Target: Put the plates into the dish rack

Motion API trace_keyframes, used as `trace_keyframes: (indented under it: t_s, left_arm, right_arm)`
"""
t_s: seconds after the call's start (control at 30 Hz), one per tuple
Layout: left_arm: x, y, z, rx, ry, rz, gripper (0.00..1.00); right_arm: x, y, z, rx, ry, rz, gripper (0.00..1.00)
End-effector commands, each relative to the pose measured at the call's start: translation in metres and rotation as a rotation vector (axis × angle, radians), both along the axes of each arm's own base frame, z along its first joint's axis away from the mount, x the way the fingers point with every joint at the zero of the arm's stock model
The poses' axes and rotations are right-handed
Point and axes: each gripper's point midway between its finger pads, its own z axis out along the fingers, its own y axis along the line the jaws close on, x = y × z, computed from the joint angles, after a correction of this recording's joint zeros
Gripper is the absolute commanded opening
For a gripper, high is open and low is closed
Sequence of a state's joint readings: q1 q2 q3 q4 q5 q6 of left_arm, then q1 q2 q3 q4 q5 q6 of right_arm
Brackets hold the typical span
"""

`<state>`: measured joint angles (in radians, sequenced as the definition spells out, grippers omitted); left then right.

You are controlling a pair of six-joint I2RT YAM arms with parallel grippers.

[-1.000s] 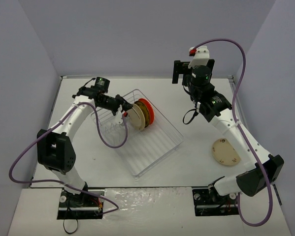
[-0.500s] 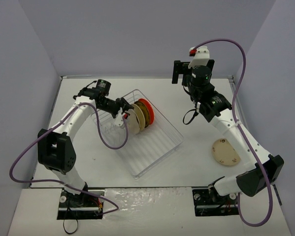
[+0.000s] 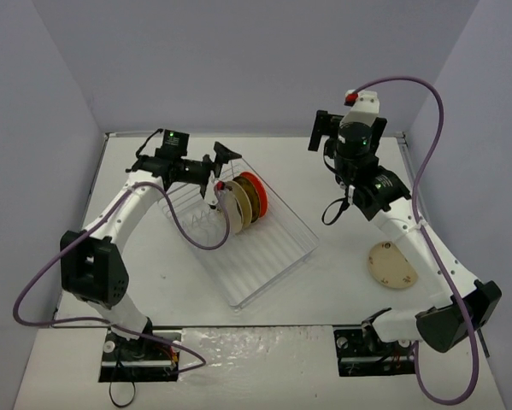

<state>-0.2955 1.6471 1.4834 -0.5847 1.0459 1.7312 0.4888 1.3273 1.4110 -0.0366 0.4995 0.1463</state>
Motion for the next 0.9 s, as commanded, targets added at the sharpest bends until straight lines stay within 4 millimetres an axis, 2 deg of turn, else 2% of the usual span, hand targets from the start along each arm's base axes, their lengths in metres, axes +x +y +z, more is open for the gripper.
trace_keyframes:
  t_s: [0.0,0.1,0.17,0.23,0.27,0.3,0.37,0.43,0.5,0.57,0.67,0.73,0.8,0.87]
  left_arm:
    - [0.015,-0.01,0.174,-0.548,-0.033,0.201,0.97]
    - [0.045,0.017,0.229,-0.869,0.084,0.456,0.97]
    - [0.069,0.04,0.243,-0.985,0.197,0.662,0.97]
    - [0.088,0.061,0.244,-1.061,0.276,0.842,0.97]
    - [0.1,0.084,0.241,-1.127,0.315,1.003,0.97]
    - [0.109,0.096,0.229,-1.17,0.362,1.103,0.97]
    - [0.122,0.137,0.21,-1.309,0.395,1.32,0.97]
    - [0.129,0.168,0.185,-1.387,0.496,1.44,0.97]
    - [0.133,0.175,0.163,-1.402,0.676,1.43,0.97]
    - [0.14,0.191,0.145,-1.405,0.845,1.363,0.97]
    - [0.149,0.222,0.143,-1.481,0.928,1.343,0.97]
    - [0.15,0.229,0.146,-1.526,0.974,1.343,0.97]
    - [0.149,0.228,0.148,-1.52,0.975,1.335,0.97]
    - [0.148,0.226,0.138,-1.515,0.977,1.326,0.97]
  right_arm:
    - [-0.015,-0.059,-0.014,0.122,0.011,-0.227,1.0]
    - [-0.016,-0.1,-0.054,0.205,0.096,-0.338,1.0]
    - [-0.023,-0.126,-0.088,0.269,0.174,-0.415,1.0]
    - [-0.03,-0.14,-0.111,0.301,0.216,-0.45,1.0]
    - [-0.037,-0.15,-0.131,0.312,0.253,-0.472,1.0]
    - [-0.043,-0.165,-0.14,0.367,0.263,-0.5,1.0]
    - [-0.061,-0.197,-0.169,0.436,0.304,-0.589,1.0]
    - [-0.086,-0.226,-0.195,0.504,0.323,-0.691,1.0]
    - [-0.102,-0.238,-0.203,0.561,0.312,-0.735,1.0]
    - [-0.134,-0.262,-0.223,0.61,0.32,-0.842,1.0]
    - [-0.163,-0.276,-0.246,0.681,0.334,-0.921,1.0]
    - [-0.184,-0.284,-0.266,0.743,0.345,-0.98,1.0]
    - [-0.193,-0.282,-0.281,0.814,0.367,-0.966,1.0]
    - [-0.198,-0.277,-0.293,0.867,0.383,-0.947,1.0]
